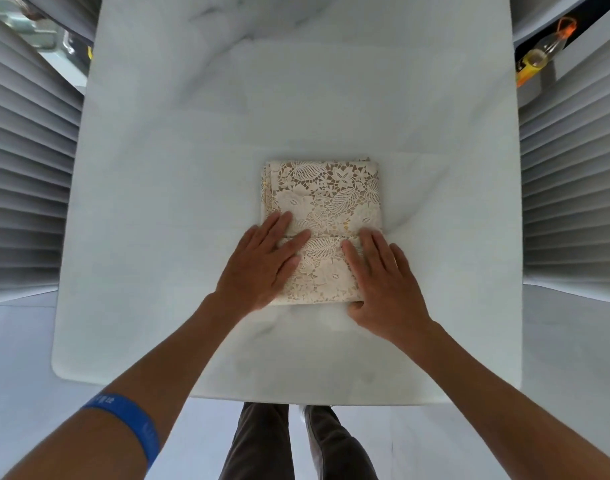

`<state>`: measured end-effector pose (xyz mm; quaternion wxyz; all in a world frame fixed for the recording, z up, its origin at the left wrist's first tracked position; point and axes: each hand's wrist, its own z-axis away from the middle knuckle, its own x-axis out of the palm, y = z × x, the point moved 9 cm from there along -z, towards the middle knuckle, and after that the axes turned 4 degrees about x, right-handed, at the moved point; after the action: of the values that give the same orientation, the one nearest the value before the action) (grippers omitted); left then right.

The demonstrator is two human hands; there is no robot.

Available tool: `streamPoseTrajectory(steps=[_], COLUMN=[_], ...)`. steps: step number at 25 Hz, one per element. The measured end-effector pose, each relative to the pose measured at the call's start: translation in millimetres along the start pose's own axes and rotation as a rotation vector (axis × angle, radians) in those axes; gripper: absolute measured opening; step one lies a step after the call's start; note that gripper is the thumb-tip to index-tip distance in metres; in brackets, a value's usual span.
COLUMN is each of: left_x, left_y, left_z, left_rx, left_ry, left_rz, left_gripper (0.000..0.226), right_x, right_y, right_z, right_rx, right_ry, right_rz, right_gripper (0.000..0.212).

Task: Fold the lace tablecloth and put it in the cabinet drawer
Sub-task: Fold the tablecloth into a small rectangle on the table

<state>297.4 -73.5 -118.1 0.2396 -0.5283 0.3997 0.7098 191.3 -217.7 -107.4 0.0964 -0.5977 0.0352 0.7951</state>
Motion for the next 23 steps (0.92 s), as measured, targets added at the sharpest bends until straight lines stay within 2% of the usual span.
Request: streamPoseTrajectory(steps=[2, 5, 8, 10, 11, 12, 15, 16, 19, 23], left_x=[-7.3, -14.2, -6.3, -7.0, -7.8, -9.2, -15.6, -15.2, -11.1, -5.7], left_y=[-2.7, -3.5, -22.7, -24.6, -26.2, -30.3, -53.4, -59.3, -64.9, -60.1], left_z=[9.1, 22.8, 43.4, 49.9, 46.7, 40.7, 17.0, 10.2, -0.5, -5.3], left_rx=[0.029, 0.101, 0.019, 0.054, 0.049, 0.000, -0.346, -0.440, -0.563, -0.558], left_ry=[0.003, -0.080, -0.348, -0.409, -0.385, -0.336, -0.058, -0.003, 0.039, 0.006], left_rz=[0.057, 0.192, 0.458, 0.423, 0.406, 0.437, 0.832, 0.919, 0.962, 1.086], left_gripper=[0.047, 0.056, 0.087, 0.105, 0.105, 0.096, 0.030, 0.025, 0.033, 0.029], right_x=[-2.3, -21.4, -36.4, -38.8, -40.4, -42.1, -39.6, -32.8, -14.6, -31.5], right_y=[-3.5, -1.5, 20.1, 37.0, 45.0, 53.0, 73.3, 77.3, 77.1, 73.2], right_z=[-3.2, 7.6, 13.1, 0.5, -10.4, -22.8, -52.4, -56.4, -55.9, -64.9], right_rx=[-0.035, -0.098, -0.054, 0.041, 0.077, 0.111, 0.293, 0.361, 0.443, 0.400], right_ry=[0.002, 0.093, -0.002, -0.134, -0.149, -0.133, -0.026, 0.001, 0.029, 0.154], right_rz=[0.050, -0.019, -0.378, -0.684, -0.813, -0.947, -1.374, -1.456, -1.451, -1.006], right_gripper=[0.089, 0.071, 0.052, 0.038, 0.031, 0.024, 0.008, 0.008, 0.026, 0.035])
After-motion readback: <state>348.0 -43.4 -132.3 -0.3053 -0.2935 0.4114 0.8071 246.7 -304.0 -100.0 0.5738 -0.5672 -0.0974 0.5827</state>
